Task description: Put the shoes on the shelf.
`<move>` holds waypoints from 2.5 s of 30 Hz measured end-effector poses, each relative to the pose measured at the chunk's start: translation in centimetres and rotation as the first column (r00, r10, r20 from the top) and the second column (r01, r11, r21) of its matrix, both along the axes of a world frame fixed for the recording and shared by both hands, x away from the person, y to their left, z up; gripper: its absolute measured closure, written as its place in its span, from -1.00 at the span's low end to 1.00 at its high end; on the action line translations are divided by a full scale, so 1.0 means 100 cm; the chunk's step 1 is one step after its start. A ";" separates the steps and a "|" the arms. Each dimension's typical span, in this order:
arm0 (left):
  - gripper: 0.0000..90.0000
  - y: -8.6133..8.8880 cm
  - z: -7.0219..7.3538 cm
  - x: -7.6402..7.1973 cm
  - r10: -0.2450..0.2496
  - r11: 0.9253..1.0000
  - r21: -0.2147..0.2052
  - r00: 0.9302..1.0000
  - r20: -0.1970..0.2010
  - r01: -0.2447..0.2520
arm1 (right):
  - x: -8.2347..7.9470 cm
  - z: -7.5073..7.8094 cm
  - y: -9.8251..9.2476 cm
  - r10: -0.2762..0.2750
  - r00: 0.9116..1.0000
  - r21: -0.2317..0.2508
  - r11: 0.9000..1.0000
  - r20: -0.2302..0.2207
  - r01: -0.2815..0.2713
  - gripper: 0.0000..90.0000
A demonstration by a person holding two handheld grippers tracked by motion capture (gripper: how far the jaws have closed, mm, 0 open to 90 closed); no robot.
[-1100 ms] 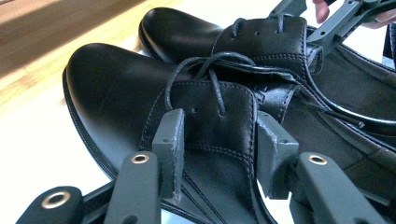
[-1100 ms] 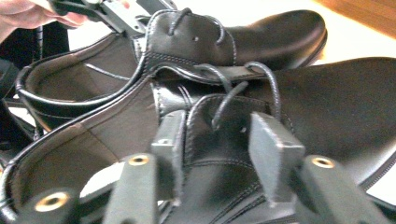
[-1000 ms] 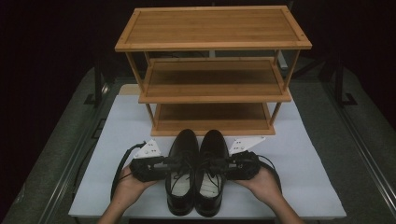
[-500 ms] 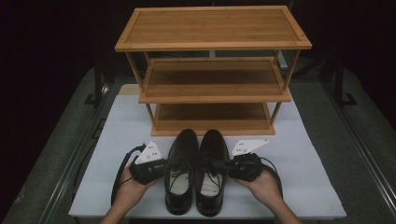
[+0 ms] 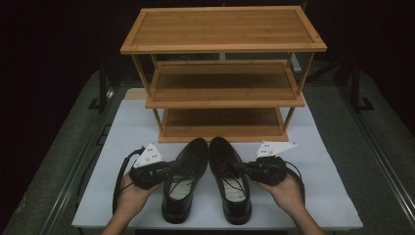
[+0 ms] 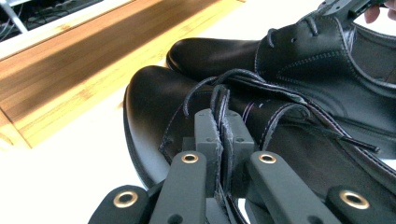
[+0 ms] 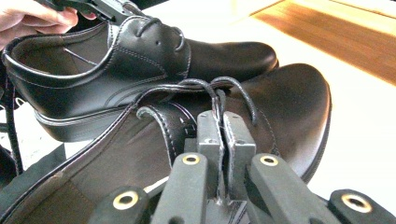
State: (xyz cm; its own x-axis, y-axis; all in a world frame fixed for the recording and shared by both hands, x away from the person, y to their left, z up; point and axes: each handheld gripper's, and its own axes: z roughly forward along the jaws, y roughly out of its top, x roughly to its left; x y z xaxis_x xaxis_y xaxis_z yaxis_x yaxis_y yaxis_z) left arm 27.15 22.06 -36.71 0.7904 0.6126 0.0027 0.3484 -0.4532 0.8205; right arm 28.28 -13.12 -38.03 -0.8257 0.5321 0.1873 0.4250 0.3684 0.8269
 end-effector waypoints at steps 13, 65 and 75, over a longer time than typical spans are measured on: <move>0.94 -0.007 0.013 0.019 0.026 0.999 -0.026 0.999 0.030 -0.025 | 0.016 0.013 -0.025 -0.056 0.998 0.016 0.998 0.020 0.056 0.93; 0.94 -0.068 -0.021 0.133 0.201 0.980 -0.034 0.971 0.133 -0.198 | 0.130 -0.006 -0.012 -0.306 0.948 -0.004 0.951 0.089 0.308 0.93; 0.90 -0.070 -0.024 0.124 0.181 0.983 -0.028 0.972 0.146 -0.179 | 0.123 -0.009 -0.007 -0.288 0.953 0.000 0.957 0.098 0.289 0.91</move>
